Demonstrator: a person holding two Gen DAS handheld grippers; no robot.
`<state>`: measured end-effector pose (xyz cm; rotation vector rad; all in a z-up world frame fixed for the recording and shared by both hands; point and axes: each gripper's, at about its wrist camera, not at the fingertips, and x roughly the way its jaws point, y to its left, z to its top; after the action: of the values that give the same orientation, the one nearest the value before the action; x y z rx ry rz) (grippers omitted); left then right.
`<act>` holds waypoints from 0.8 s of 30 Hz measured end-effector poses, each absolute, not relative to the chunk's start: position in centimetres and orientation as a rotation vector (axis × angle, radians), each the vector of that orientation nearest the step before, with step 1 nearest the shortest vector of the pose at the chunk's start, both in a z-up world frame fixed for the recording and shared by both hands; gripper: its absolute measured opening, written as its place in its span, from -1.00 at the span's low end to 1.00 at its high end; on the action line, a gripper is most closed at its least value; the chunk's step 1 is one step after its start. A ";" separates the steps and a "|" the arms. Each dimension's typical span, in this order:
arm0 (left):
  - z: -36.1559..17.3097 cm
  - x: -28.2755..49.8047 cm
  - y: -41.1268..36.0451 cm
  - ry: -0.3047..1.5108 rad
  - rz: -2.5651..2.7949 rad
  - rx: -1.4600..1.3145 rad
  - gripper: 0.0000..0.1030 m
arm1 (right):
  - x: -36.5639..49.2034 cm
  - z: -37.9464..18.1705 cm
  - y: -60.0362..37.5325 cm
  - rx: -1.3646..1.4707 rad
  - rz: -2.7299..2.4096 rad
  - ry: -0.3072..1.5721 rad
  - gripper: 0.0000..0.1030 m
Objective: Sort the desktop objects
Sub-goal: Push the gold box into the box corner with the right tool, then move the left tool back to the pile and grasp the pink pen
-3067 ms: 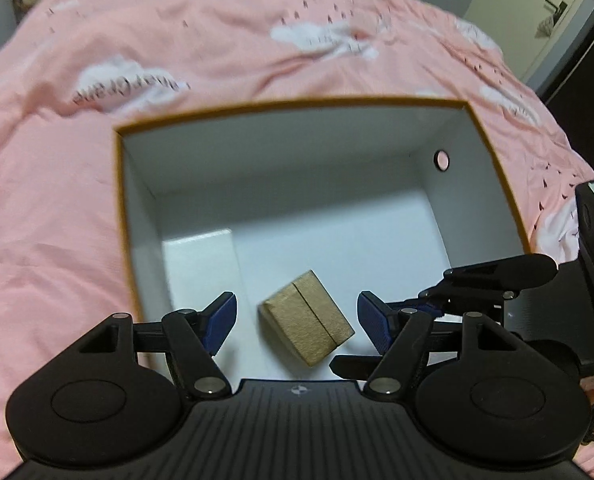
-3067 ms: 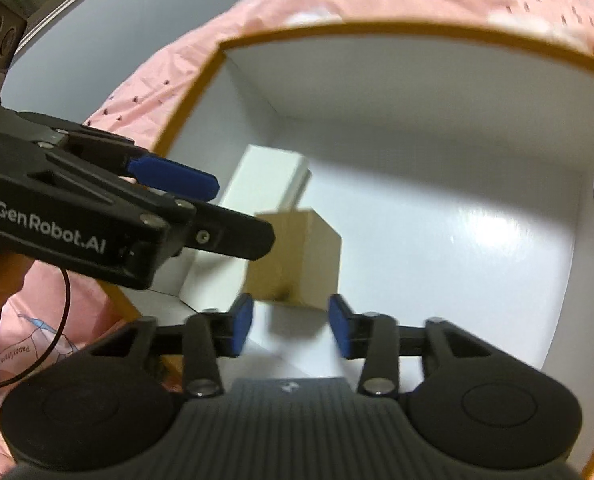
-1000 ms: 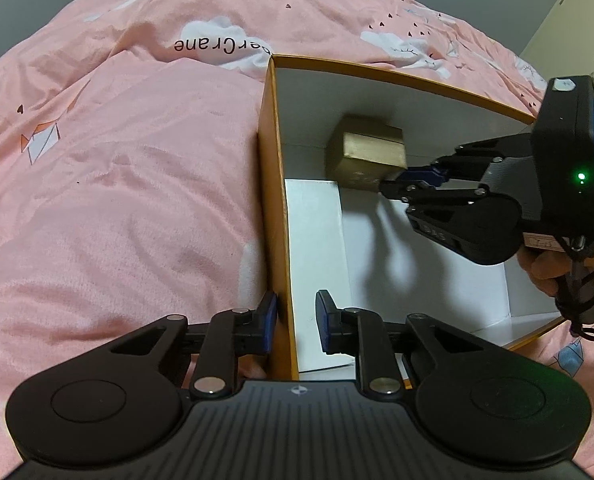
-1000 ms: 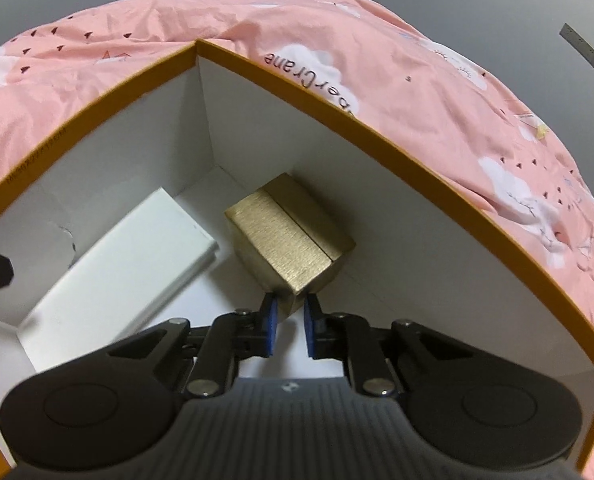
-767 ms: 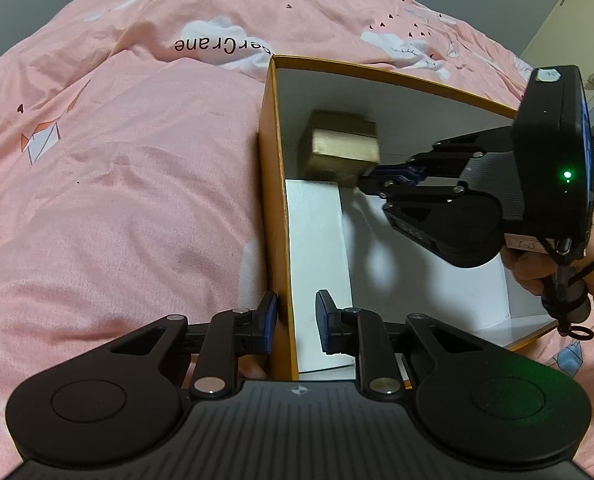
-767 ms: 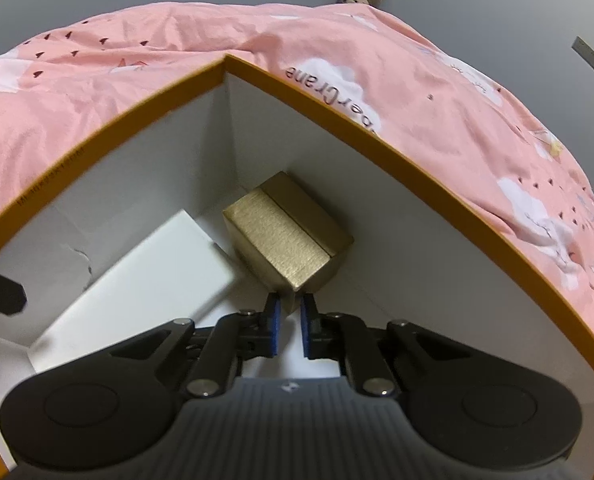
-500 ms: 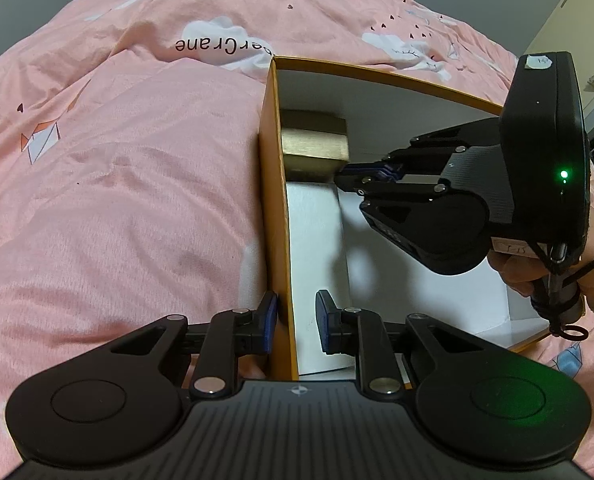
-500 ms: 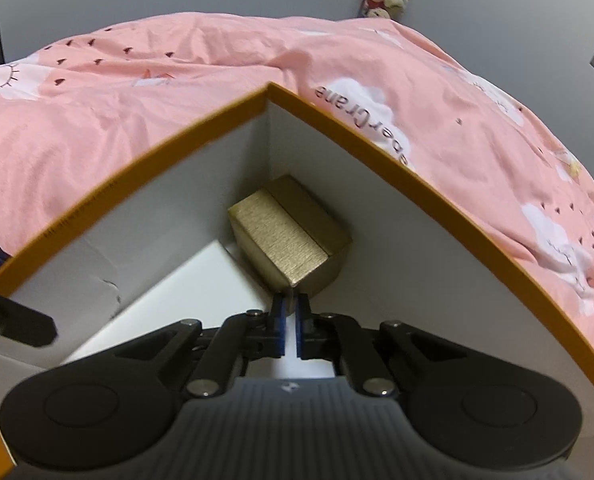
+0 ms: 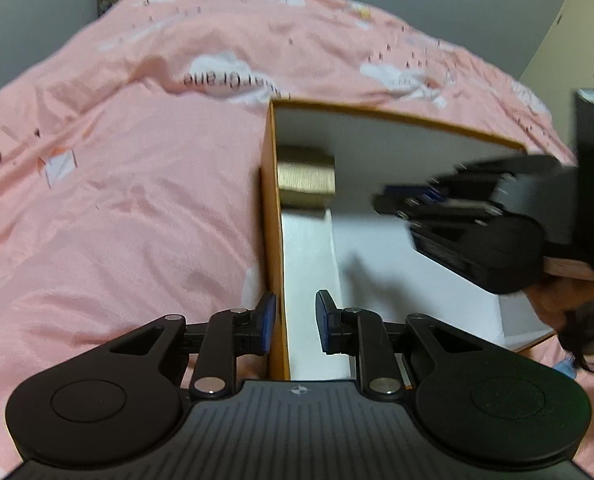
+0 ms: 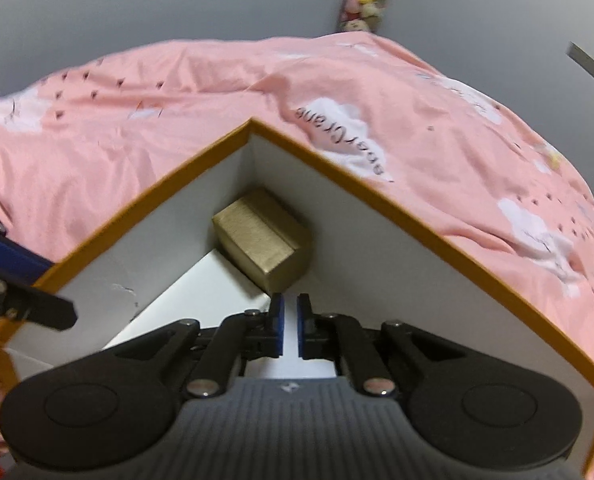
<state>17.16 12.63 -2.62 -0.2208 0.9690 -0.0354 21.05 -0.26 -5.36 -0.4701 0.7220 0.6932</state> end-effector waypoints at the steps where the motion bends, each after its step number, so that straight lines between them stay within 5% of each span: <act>1: -2.2 16.8 12.5 0.943 -0.031 -0.219 -0.54 | 20.6 -4.7 -1.0 -0.432 0.691 0.723 -0.85; 6: -0.1 14.6 11.9 0.853 -0.032 -0.195 -0.54 | 17.5 -1.7 -4.7 -0.254 0.695 0.715 -0.25; 13: 1.9 11.9 10.7 0.815 0.000 -0.107 -0.53 | 11.6 -0.2 -8.7 -0.100 0.669 0.669 -0.25; 24: -0.9 8.4 10.7 1.020 -0.013 -0.064 -0.51 | 5.6 -2.5 -9.5 0.008 0.672 0.759 -0.25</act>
<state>8.43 10.66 -0.87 -0.0637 1.0196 -0.0132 5.58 -9.50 -2.53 0.0082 0.7592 0.6716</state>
